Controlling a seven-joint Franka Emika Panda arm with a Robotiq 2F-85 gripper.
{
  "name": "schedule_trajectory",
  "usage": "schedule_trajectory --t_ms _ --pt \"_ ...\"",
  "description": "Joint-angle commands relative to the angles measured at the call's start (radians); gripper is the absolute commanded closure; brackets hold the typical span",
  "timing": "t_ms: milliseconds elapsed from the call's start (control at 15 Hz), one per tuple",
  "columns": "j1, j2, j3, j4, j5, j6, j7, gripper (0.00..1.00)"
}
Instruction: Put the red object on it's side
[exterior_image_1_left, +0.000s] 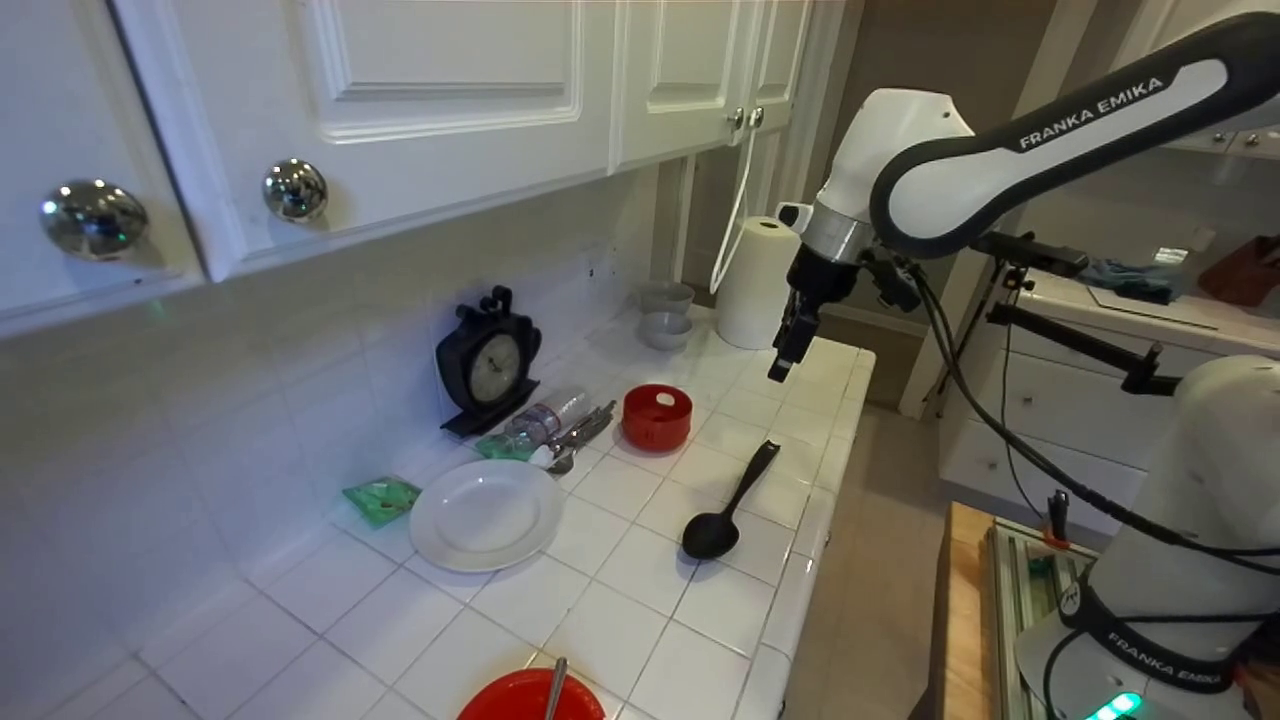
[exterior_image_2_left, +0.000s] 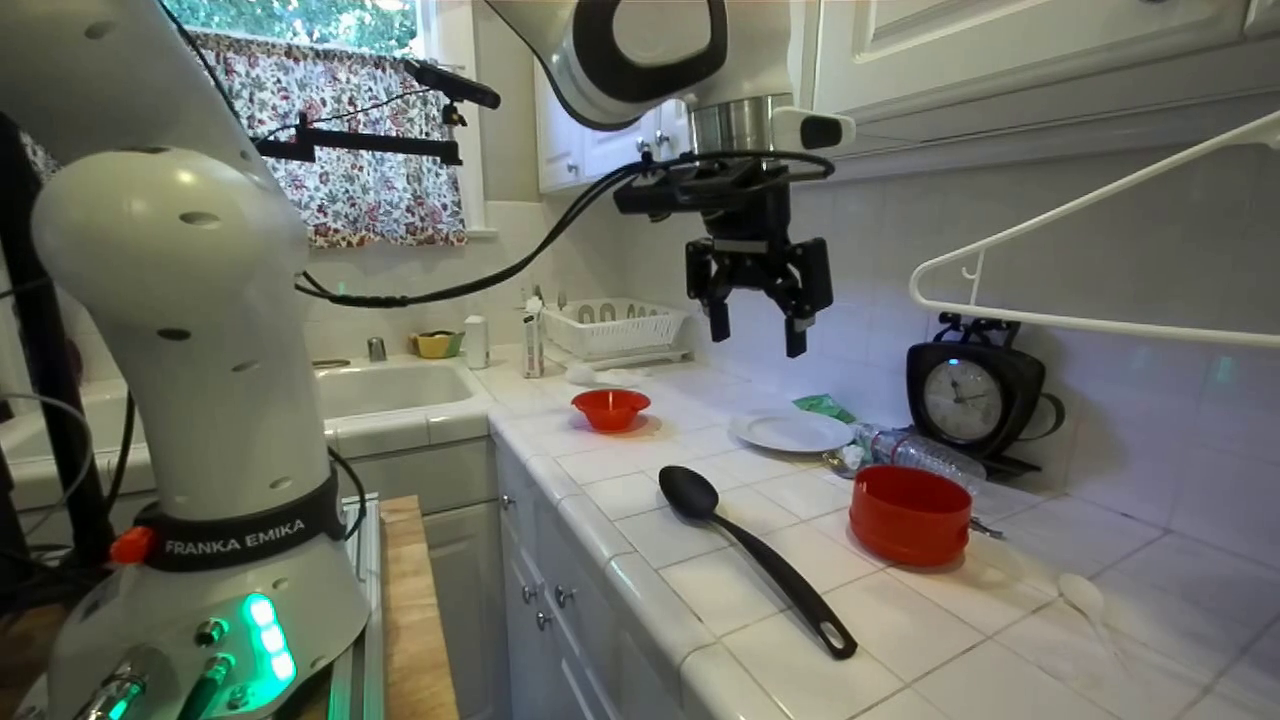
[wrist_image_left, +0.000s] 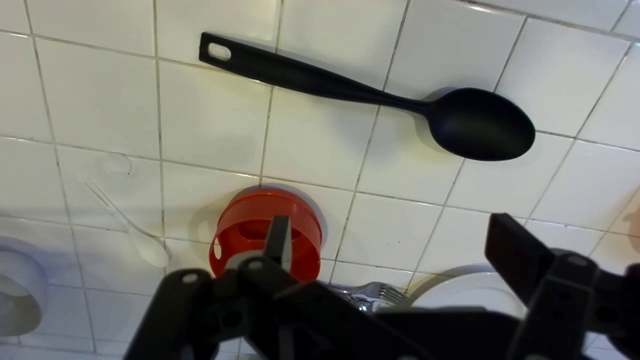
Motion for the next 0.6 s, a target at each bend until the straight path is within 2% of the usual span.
schedule_trajectory --t_ms 0,267,533 --pt "-0.005 -0.002 0.006 0.001 0.003 -0.003 -0.001 0.00" --pt "-0.005 -0.009 0.006 0.000 0.002 -0.003 -0.001 0.00" --pt "0.003 0.037 -0.029 0.008 0.025 0.098 -0.048 0.00"
